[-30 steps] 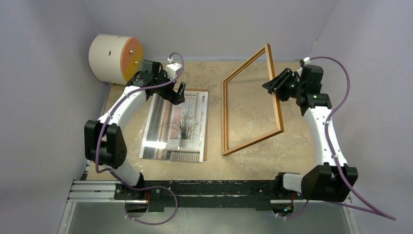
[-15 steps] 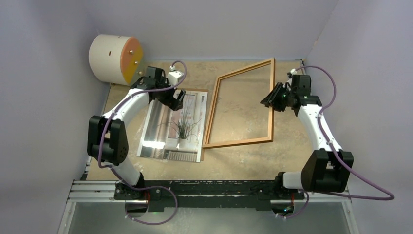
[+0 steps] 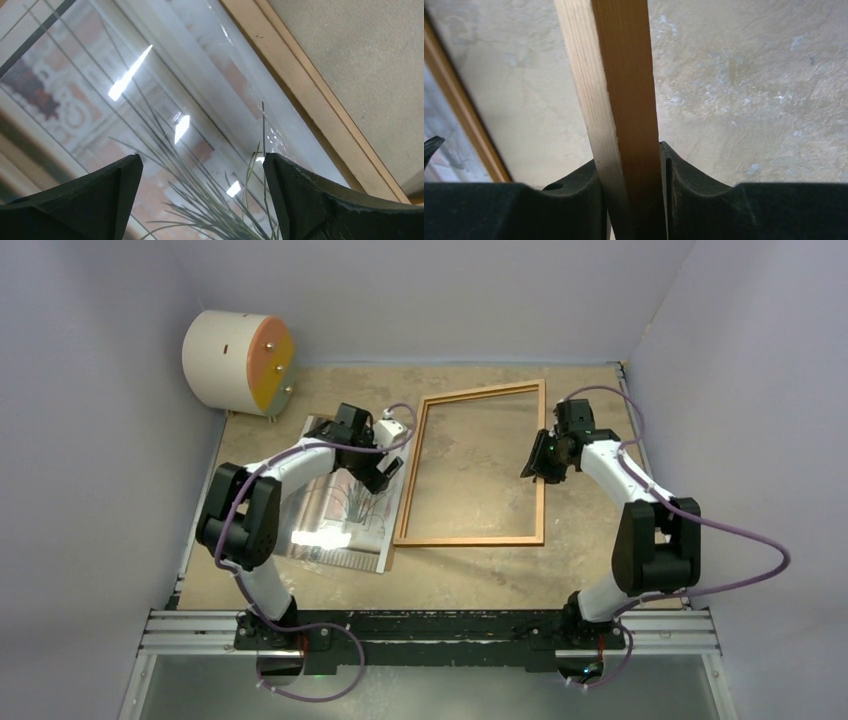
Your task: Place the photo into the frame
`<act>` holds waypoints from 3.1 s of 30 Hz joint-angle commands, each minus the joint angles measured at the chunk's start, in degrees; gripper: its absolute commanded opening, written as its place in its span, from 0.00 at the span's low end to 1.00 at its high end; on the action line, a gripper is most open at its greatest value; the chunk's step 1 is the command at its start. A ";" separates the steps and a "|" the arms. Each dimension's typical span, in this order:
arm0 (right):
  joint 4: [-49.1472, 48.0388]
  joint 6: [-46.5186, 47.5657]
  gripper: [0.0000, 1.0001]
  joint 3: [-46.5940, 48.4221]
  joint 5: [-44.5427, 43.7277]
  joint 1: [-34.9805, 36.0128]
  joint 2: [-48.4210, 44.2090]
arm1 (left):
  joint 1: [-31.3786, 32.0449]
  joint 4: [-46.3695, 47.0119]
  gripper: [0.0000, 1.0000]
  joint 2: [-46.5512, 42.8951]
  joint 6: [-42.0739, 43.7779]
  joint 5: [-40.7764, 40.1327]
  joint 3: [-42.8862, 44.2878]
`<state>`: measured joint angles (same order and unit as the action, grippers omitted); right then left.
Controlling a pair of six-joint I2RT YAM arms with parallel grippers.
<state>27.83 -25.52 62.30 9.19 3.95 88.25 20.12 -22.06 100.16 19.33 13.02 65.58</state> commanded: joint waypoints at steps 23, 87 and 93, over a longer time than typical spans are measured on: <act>-1.38 -4.09 0.58 -2.24 -15.00 0.54 6.87 | 12.67 8.95 1.00 4.69 6.37 -10.23 -3.00; -11.84 -20.17 0.77 34.01 -15.05 33.58 38.05 | -25.66 4.83 1.00 -6.50 16.04 -17.23 -13.31; -14.27 -22.27 0.76 37.20 -10.04 32.24 40.51 | -23.02 3.38 0.98 -6.30 15.79 -15.74 -14.23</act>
<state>15.16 -45.74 97.56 -4.27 36.69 127.26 -3.49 -17.15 93.30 35.64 -4.84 53.45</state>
